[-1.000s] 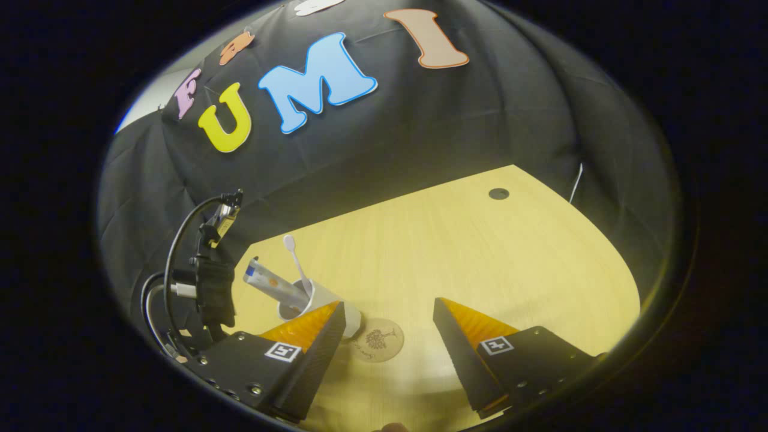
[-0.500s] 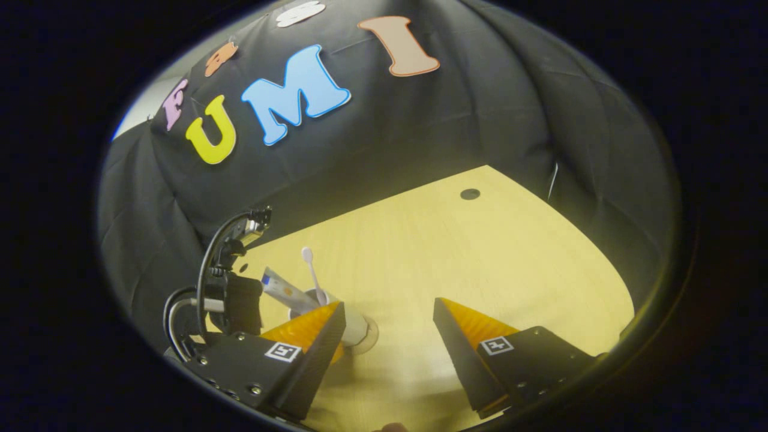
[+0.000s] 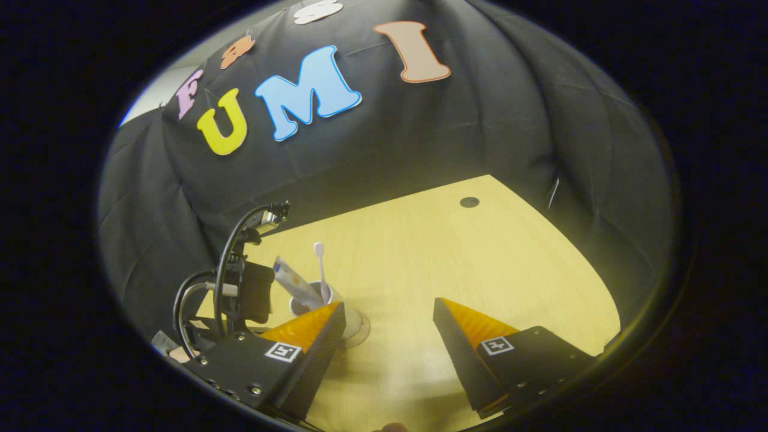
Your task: Put the toothbrush and toothpaste on the desktop into the cup, then pick up the cup and place it on the coaster on the desktop.
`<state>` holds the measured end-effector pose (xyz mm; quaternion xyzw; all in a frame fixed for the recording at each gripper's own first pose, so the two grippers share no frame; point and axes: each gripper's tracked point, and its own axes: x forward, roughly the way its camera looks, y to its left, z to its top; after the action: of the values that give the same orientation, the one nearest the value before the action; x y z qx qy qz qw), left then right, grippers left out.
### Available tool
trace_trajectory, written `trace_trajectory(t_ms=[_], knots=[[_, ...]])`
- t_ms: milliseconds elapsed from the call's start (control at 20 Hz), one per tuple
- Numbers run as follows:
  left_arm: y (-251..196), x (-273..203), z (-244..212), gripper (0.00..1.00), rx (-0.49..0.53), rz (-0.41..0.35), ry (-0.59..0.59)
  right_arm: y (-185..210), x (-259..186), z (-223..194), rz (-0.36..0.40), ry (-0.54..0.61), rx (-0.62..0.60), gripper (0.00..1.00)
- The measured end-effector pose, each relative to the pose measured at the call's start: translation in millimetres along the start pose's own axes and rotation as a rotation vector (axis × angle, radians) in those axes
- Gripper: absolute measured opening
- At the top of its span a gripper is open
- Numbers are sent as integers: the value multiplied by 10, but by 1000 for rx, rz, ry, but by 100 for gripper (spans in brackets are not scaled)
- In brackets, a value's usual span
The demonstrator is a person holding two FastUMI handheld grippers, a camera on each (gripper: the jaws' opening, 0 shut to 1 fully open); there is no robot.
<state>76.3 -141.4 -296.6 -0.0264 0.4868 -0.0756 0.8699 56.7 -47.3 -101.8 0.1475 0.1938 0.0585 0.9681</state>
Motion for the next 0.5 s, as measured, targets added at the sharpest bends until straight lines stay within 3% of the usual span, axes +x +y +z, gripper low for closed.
trace_trajectory(t_ms=[200,250,300,400,500], knots=[[-44,-220,88,56,-23,-10,-83,76,-72,46,32,-15,-27,93],[-35,-291,99,69,-31,-11,-101,98,-81,55,38,-19,-36,93],[-45,-377,94,75,-42,-15,-120,115,-111,44,43,-24,-48,92],[-34,-558,145,77,-64,-26,-170,153,-178,31,46,-31,-75,93],[24,-775,182,86,-75,-29,-232,185,-242,51,39,-48,-96,93]])
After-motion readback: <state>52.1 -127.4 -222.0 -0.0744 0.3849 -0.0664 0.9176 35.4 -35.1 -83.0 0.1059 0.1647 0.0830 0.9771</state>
